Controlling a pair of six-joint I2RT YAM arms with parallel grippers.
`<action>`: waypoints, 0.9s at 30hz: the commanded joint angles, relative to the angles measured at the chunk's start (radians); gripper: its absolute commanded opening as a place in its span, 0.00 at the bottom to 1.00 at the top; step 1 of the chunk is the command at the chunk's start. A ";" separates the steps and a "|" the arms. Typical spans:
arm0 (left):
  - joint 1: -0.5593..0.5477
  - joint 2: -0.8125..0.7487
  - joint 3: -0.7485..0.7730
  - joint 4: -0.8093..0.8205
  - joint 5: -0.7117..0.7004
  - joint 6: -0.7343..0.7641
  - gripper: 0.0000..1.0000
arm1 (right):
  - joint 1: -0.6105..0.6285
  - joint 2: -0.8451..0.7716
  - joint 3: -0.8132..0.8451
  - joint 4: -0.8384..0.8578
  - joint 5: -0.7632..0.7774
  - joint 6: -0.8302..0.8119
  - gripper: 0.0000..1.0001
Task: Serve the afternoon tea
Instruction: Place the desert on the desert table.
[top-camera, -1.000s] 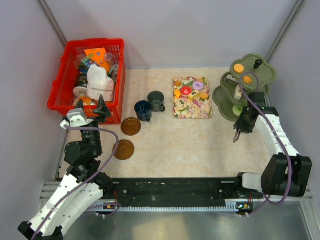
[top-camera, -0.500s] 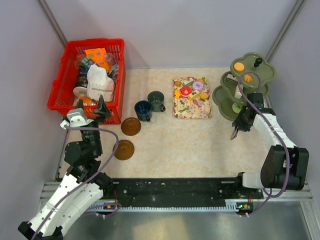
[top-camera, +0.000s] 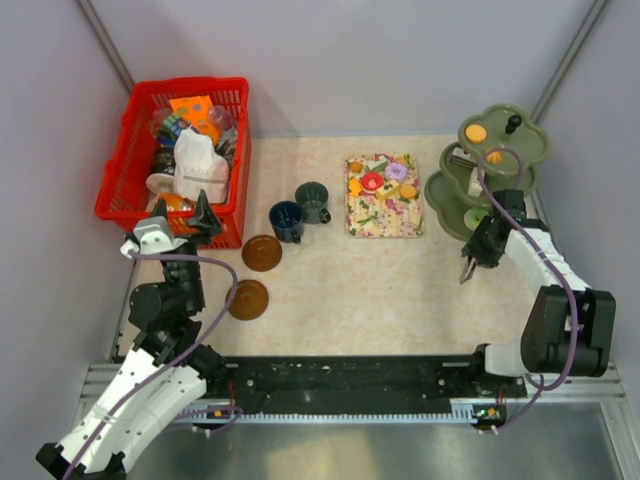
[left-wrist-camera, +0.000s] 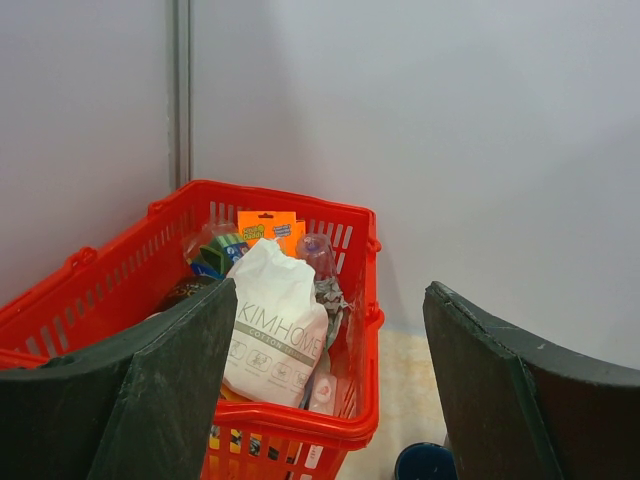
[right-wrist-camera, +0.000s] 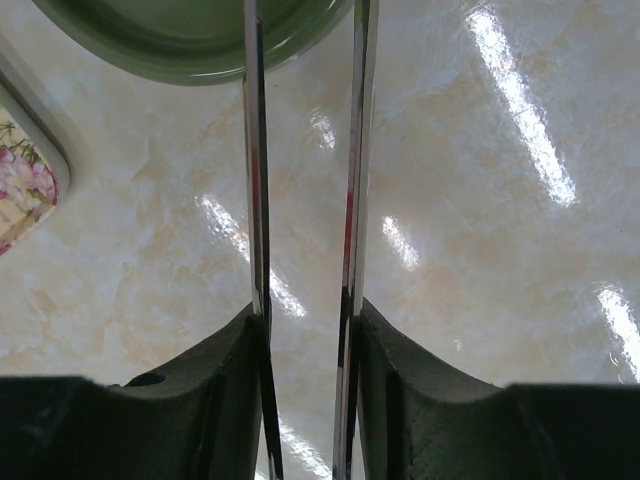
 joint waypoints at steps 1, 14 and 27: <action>-0.002 -0.007 -0.001 0.038 -0.005 0.005 0.80 | -0.013 -0.020 -0.003 -0.024 -0.015 -0.010 0.38; -0.003 -0.002 -0.001 0.035 0.000 0.001 0.80 | -0.015 -0.138 0.012 -0.091 0.048 0.002 0.46; -0.003 -0.003 0.002 0.030 0.004 -0.005 0.80 | -0.013 -0.258 0.018 -0.202 0.018 0.007 0.44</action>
